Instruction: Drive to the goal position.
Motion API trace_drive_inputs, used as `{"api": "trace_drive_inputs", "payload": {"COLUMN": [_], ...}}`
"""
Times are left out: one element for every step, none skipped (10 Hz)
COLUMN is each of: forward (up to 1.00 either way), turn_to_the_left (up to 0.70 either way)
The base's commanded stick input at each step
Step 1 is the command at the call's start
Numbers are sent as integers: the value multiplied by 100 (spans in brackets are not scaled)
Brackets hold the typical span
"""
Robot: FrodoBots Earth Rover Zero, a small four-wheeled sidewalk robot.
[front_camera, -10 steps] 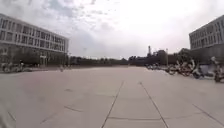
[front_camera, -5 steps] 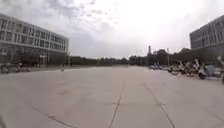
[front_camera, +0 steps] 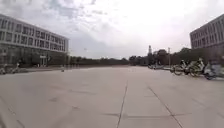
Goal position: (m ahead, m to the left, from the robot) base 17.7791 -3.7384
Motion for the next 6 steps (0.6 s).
{"api": "trace_drive_inputs", "payload": {"forward": [70,70,70,70,70,70], "turn_to_the_left": [0,0,0,0,0,0]}}
